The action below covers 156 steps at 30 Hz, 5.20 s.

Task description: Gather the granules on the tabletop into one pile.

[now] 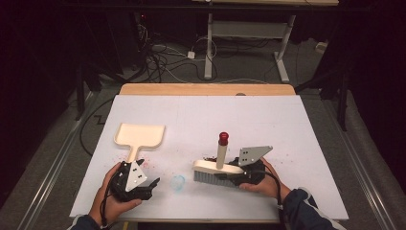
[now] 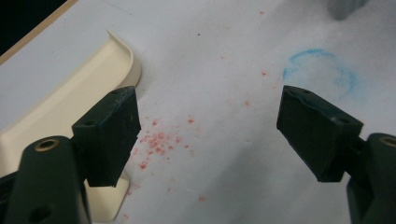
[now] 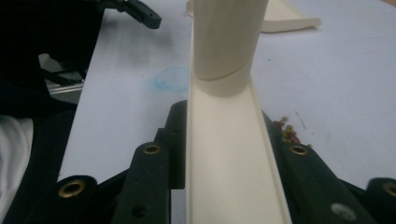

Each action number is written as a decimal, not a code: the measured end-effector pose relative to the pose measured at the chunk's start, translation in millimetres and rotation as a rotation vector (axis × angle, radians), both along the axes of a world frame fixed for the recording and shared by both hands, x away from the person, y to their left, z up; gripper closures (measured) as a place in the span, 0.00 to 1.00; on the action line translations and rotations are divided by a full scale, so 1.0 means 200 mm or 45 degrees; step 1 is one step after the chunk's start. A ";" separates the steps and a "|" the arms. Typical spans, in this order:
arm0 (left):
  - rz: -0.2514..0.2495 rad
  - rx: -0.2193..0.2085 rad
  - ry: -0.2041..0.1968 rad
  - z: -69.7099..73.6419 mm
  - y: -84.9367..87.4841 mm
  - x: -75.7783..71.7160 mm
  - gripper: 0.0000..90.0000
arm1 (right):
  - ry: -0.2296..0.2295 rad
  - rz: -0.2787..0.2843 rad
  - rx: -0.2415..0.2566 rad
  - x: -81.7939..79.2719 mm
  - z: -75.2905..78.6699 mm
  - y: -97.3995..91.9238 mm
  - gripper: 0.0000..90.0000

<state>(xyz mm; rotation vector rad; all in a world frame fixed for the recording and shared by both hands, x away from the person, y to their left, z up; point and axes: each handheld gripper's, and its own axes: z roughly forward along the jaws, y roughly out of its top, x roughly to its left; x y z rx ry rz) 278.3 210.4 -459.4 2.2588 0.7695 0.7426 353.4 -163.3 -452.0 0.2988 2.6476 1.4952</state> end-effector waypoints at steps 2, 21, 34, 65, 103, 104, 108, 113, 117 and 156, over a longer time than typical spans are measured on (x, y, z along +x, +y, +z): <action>-0.001 0.003 0.000 0.00 0.00 0.00 0.23 | -0.021 -0.033 -0.001 0.02 0.01 -0.01 0.75; 0.010 -0.006 -0.029 0.02 0.02 -0.01 0.23 | -0.110 -0.182 0.041 -0.16 0.28 -0.21 0.75; -0.006 -0.002 -0.042 0.03 0.01 -0.02 0.23 | -0.026 -0.384 -0.062 -0.34 0.27 -0.52 0.75; -0.039 0.020 0.034 -0.01 -0.01 0.01 0.22 | 0.153 -0.384 -0.326 0.16 0.11 -0.75 0.56; -0.057 0.056 0.064 -0.03 -0.02 0.00 0.22 | 0.261 -1.064 -0.448 0.43 -0.03 -0.56 0.61; -0.057 0.058 0.062 -0.03 -0.02 0.00 0.22 | 0.261 -1.064 -0.449 0.43 -0.03 -0.56 0.61; -0.056 0.054 0.060 -0.02 -0.02 0.00 0.22 | 0.208 -1.086 -0.484 0.42 -0.02 -0.55 0.54; -0.054 0.052 0.054 -0.02 -0.02 0.00 0.21 | 0.114 -1.091 -0.375 0.38 0.04 -0.56 0.47; -0.050 0.041 0.047 -0.02 -0.02 0.00 0.21 | 0.018 -1.076 -0.289 0.35 0.09 -0.56 0.44; -0.039 0.001 0.042 -0.01 -0.03 0.03 0.21 | -0.409 -0.877 -0.053 -0.20 0.20 -0.50 0.21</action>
